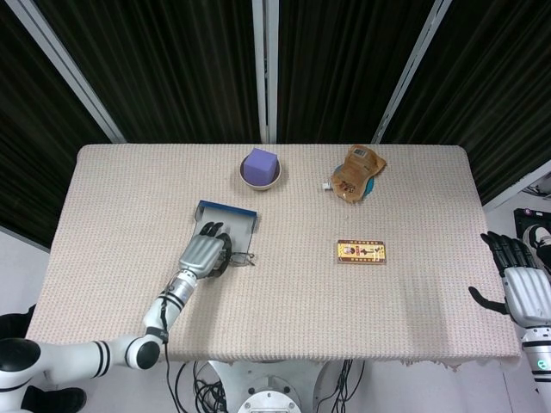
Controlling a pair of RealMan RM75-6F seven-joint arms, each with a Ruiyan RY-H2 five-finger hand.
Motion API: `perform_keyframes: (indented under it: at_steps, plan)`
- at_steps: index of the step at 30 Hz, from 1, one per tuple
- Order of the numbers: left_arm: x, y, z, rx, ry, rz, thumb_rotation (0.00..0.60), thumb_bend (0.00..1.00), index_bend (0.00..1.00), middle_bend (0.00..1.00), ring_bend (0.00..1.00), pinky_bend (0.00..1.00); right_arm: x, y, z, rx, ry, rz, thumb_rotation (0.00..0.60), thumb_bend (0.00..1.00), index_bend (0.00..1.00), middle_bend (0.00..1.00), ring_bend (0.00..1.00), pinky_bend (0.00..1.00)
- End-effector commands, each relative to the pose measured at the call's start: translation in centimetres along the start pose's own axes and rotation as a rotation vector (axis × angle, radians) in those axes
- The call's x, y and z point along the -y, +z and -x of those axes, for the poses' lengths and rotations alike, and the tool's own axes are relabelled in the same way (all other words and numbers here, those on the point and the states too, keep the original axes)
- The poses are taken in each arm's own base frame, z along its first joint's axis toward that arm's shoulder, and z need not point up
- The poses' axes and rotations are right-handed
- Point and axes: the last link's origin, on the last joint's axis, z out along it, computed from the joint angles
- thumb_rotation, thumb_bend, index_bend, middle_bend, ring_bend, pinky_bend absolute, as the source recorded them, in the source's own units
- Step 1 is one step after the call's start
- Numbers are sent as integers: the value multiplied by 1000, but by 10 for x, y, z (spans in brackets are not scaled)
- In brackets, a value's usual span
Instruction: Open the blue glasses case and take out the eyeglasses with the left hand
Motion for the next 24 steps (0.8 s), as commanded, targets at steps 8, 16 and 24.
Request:
perform_keyframes:
  at_steps: [8,16,24]
  plan:
    - [-12,-40,-2,60,-30,70,600,490,728,283,17,0,2,1,0,1,-1,-12,600,176,24,67,0,0]
    - [-31,-67,4,210,-124,131,600,483,621,243,12,0,2,1,1,4,-2,-18,600,176,24,67,0,0]
    - [-30,-54,-4,142,-40,147,600,201,69,52,0,0,2,-2,-2,-5,-2,-14,600,176,24,67,0,0]
